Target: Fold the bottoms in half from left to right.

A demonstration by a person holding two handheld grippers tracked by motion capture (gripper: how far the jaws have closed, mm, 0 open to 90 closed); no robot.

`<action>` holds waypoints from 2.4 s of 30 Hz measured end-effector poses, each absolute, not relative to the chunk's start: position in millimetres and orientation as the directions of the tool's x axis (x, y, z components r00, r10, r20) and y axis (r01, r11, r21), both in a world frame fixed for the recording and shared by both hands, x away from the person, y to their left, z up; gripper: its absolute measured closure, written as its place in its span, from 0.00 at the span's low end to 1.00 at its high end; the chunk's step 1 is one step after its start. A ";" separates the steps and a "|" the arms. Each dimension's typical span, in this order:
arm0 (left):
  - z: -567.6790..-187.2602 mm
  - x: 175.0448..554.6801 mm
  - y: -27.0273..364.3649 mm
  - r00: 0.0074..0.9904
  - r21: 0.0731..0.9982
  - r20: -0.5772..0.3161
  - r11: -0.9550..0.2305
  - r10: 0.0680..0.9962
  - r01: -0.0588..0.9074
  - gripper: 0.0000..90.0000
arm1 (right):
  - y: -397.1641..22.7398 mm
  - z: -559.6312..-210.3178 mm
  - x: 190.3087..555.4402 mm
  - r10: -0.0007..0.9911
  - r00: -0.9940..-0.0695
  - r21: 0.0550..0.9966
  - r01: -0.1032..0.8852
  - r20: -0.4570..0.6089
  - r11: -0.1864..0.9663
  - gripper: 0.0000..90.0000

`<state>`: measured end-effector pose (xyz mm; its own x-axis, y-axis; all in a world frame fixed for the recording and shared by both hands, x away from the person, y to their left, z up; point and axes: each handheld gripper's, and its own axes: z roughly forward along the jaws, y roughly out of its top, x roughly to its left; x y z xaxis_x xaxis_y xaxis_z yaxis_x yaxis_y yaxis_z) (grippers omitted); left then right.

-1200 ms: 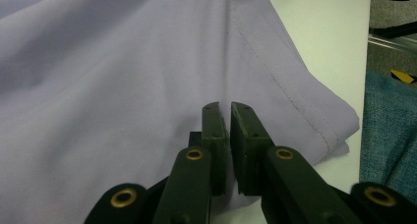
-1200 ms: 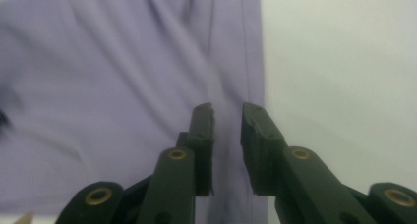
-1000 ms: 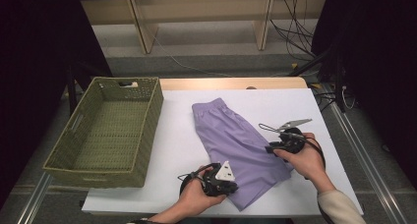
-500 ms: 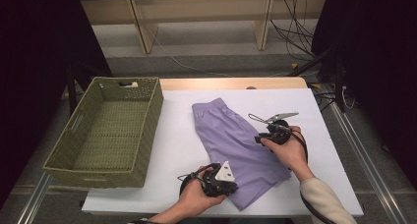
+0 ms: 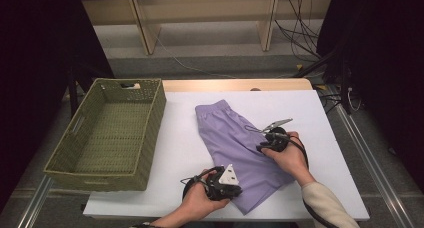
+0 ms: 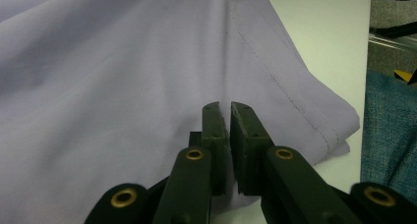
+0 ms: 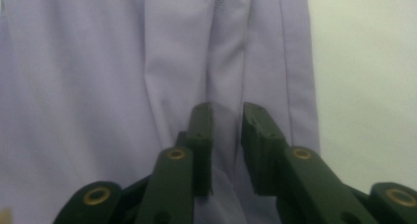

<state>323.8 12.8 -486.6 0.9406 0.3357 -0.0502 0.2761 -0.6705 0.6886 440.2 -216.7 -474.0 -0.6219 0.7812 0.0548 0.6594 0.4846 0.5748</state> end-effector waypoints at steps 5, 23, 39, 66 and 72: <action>-486.7 323.9 12.8 0.940 0.688 -0.052 -0.670 0.336 0.277 0.93 | -211.0 -474.5 436.8 0.768 -0.640 0.577 0.632 0.013 0.517 0.99; -486.6 323.7 12.6 0.941 0.688 -0.049 -0.672 0.334 0.274 0.93 | -220.0 -459.9 443.3 0.805 -0.592 0.634 0.617 -0.017 0.467 1.00; -486.7 323.7 12.8 0.942 0.689 -0.047 -0.672 0.333 0.272 0.93 | -235.8 -454.4 443.9 0.818 -0.573 0.652 0.602 -0.047 0.460 0.93; -486.6 323.2 12.3 0.943 0.688 -0.038 -0.676 0.330 0.265 0.93 | -253.2 -468.6 418.4 0.751 -0.659 0.537 0.617 -0.047 0.575 0.98; -486.7 323.3 12.6 0.943 0.689 -0.039 -0.674 0.330 0.265 0.93 | -261.0 -458.1 416.1 0.775 -0.631 0.580 0.617 -0.041 0.533 0.90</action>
<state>323.3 12.6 -486.7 0.9432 0.3300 -0.0391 0.2645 -0.6743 0.6894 416.1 -261.0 -458.1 -0.6307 0.7749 -0.0409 0.6167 0.5326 0.5797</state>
